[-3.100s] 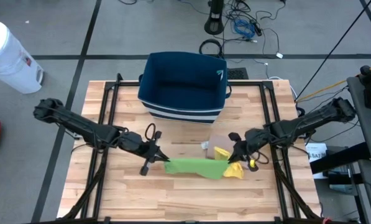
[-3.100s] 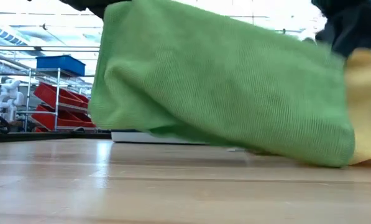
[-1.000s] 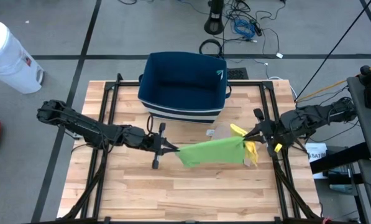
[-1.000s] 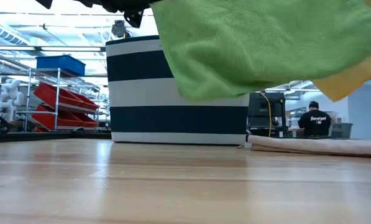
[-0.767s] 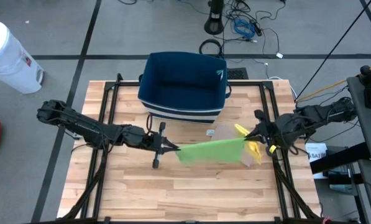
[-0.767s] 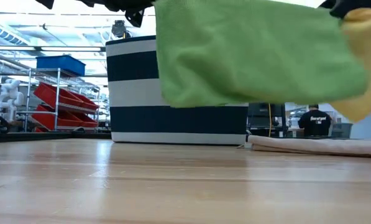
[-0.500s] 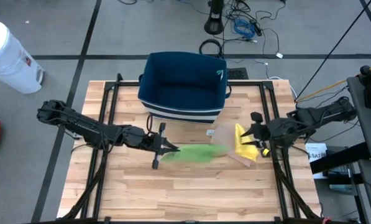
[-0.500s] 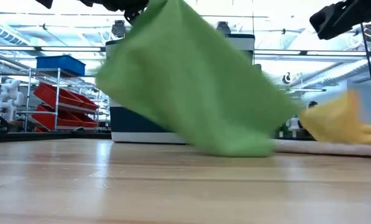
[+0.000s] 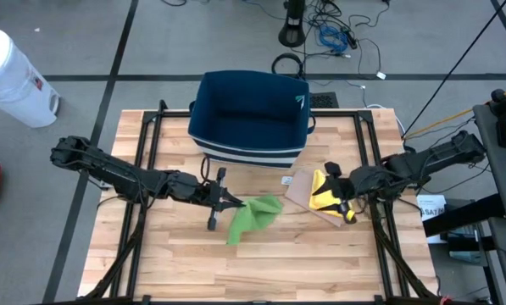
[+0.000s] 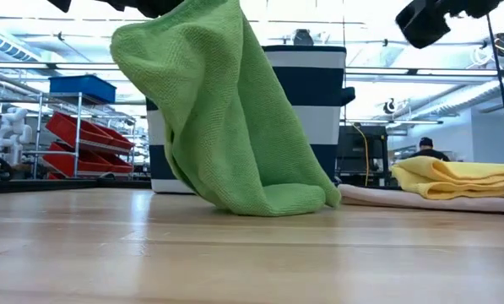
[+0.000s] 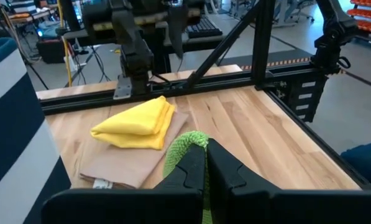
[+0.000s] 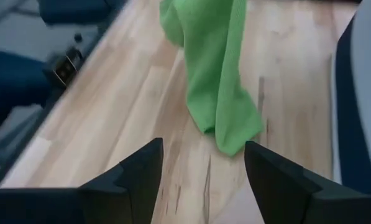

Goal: Fold towel
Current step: Fold the green towel

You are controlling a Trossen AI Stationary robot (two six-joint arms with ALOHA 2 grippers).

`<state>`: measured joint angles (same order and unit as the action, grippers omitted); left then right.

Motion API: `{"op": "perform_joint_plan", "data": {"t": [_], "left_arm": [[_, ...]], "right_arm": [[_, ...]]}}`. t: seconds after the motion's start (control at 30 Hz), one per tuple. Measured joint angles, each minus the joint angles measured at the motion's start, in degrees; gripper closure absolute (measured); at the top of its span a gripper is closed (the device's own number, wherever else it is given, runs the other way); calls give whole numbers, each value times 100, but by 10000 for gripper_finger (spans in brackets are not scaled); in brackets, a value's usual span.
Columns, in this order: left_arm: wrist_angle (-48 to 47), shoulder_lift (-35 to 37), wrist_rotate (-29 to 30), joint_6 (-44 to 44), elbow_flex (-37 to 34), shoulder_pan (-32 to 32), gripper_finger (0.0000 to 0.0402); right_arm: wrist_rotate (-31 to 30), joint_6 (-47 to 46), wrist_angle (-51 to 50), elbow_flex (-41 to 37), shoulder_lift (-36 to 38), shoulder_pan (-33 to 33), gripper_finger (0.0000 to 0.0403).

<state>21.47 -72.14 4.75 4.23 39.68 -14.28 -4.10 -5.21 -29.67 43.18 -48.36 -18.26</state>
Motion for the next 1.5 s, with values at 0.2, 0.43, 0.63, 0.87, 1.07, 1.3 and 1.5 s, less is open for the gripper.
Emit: {"op": "perform_joint_plan", "data": {"t": [0.2, 0.43, 0.63, 0.87, 1.07, 1.3, 1.5], "left_arm": [[-106, 0, 0, -82, -2, 0, 401], [-170, 0, 0, -131, 0, 0, 401], [-170, 2, 2, -125, 0, 0, 401], [-174, 2, 2, -116, -1, 0, 401], [-177, 2, 2, -118, -2, 0, 401], [-177, 4, 4, -120, 0, 0, 401], [-177, 4, 4, -148, 0, -15, 401]], "right_arm": [[-2, -1, 395, 0, -1073, 0, 200], [-270, 4, 1354, 0, -2635, -2, 200], [-534, -2, 1925, 0, -3815, -2, 200], [-1139, 85, 2661, 0, -4717, -8, 200], [-1645, 239, 3233, 0, -5067, 13, 200], [-2559, 303, 3490, 0, -5229, 30, 252], [-2650, 404, 3367, 0, -5227, 76, 383]]}}
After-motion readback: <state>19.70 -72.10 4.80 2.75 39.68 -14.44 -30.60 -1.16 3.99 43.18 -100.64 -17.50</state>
